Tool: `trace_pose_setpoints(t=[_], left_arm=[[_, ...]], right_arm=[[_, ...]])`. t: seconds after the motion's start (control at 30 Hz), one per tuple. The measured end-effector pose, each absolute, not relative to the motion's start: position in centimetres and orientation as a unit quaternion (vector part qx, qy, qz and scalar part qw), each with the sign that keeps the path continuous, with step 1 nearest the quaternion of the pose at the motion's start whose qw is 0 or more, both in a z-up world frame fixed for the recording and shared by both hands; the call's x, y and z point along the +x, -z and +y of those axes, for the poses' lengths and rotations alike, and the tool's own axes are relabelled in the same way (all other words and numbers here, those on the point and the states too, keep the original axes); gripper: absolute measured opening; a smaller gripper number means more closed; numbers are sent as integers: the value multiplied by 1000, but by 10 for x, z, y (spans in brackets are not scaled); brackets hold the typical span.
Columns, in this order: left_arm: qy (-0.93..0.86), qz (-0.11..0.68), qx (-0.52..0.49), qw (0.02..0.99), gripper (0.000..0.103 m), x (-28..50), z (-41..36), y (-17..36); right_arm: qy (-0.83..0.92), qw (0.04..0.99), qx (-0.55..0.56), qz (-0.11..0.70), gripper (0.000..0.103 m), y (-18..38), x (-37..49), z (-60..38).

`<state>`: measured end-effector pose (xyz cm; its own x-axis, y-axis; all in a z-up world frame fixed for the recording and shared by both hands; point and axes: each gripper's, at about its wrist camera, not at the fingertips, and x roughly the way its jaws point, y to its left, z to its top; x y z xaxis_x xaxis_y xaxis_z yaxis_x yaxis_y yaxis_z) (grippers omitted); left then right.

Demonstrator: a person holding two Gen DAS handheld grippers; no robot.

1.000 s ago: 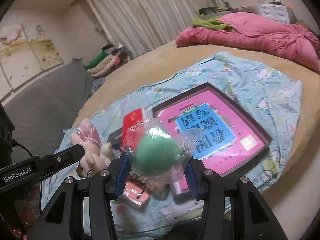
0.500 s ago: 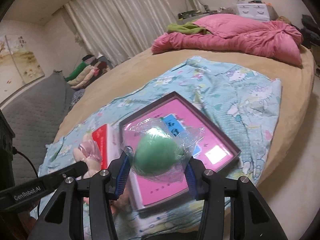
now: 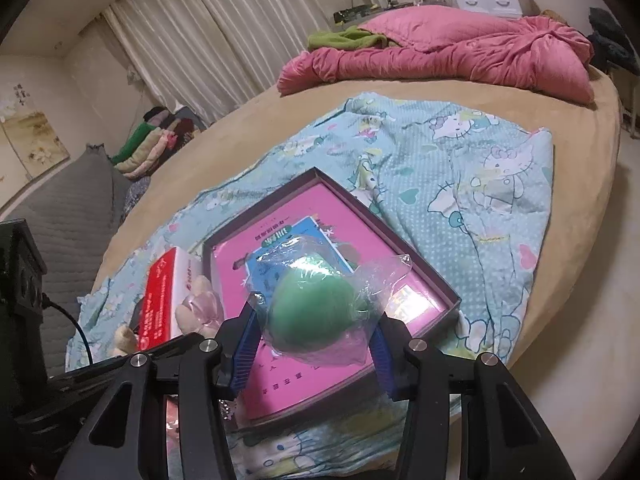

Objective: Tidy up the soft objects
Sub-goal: 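Carry the bunny over the pink book with left while right carries the egg alongside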

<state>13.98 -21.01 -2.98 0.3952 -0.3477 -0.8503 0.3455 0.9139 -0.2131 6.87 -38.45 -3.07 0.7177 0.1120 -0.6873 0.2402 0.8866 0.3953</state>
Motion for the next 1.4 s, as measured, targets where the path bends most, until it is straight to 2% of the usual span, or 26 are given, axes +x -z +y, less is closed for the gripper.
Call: trace_pose_setpoints(t=[0.53, 1.2, 1.4], left_arm=[[197, 537, 9, 821, 8, 150, -219, 63], [194, 540, 3, 819, 10, 165, -225, 74], [198, 542, 2, 817, 10, 167, -228, 76]], right_arm=[[74, 880, 206, 422, 51, 68, 98, -396], [92, 867, 190, 451, 53, 94, 108, -400], [86, 869, 193, 447, 58, 94, 109, -401]])
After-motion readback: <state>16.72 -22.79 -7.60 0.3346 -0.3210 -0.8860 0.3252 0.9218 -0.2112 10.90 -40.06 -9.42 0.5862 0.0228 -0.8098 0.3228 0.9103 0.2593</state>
